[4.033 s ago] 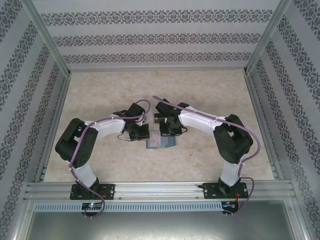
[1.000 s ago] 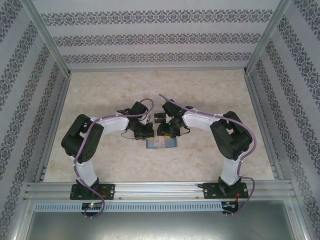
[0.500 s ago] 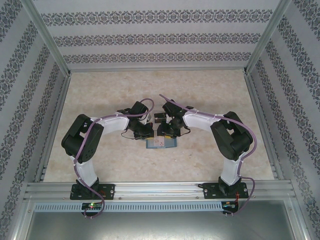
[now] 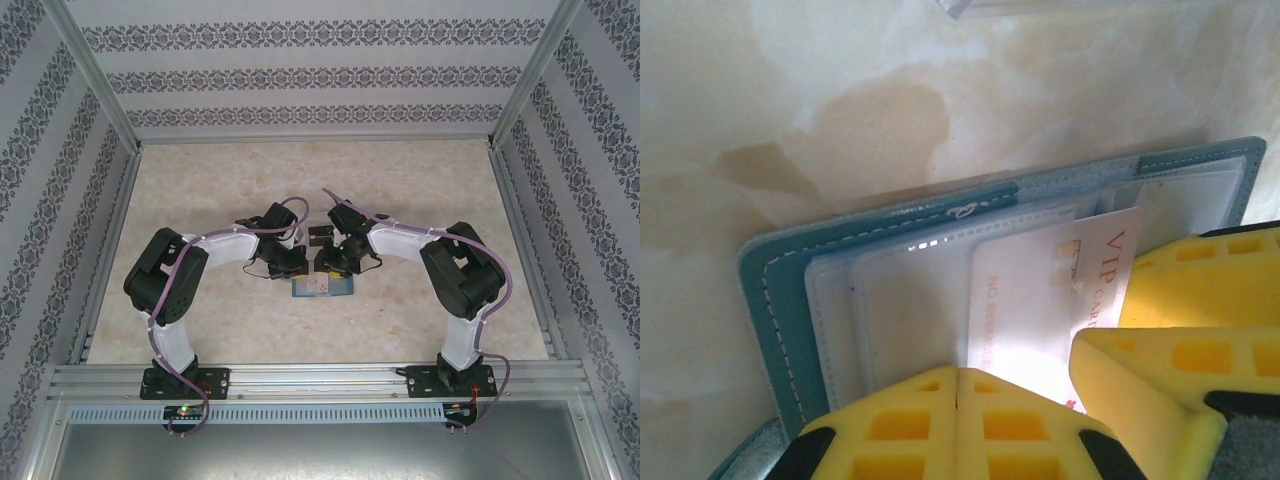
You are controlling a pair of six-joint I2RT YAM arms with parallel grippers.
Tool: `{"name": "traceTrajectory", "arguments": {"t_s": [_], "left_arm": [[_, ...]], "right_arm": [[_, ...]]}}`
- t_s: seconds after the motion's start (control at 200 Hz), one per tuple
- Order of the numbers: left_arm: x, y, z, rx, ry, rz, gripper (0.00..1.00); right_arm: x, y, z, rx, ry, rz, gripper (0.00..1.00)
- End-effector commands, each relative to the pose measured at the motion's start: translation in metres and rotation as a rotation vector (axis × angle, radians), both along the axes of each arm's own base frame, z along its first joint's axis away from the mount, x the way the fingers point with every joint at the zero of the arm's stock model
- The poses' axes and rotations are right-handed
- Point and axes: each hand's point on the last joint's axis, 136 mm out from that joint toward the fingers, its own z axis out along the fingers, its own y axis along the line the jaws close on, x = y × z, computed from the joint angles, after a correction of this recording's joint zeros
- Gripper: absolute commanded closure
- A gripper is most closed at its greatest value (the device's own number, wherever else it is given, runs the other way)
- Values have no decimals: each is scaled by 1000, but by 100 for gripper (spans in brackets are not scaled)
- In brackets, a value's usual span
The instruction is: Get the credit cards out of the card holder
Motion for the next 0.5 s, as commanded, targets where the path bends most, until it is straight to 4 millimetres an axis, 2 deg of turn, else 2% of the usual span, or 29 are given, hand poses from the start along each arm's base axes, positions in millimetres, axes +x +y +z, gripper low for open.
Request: {"name": "traceTrajectory", "arguments": {"t_s": [0.0,0.185,0.495], "left_arm": [[-24,21,-35,130,100,-13,100],[-24,21,-36,132,104,-15,100],[-24,21,-36,136,104,-17,100]], "right_arm": [[-1,3,9,66,2,-17,64],[2,7,20,150,-6,-44,69],[2,7,20,165,-5,-44,83]]}}
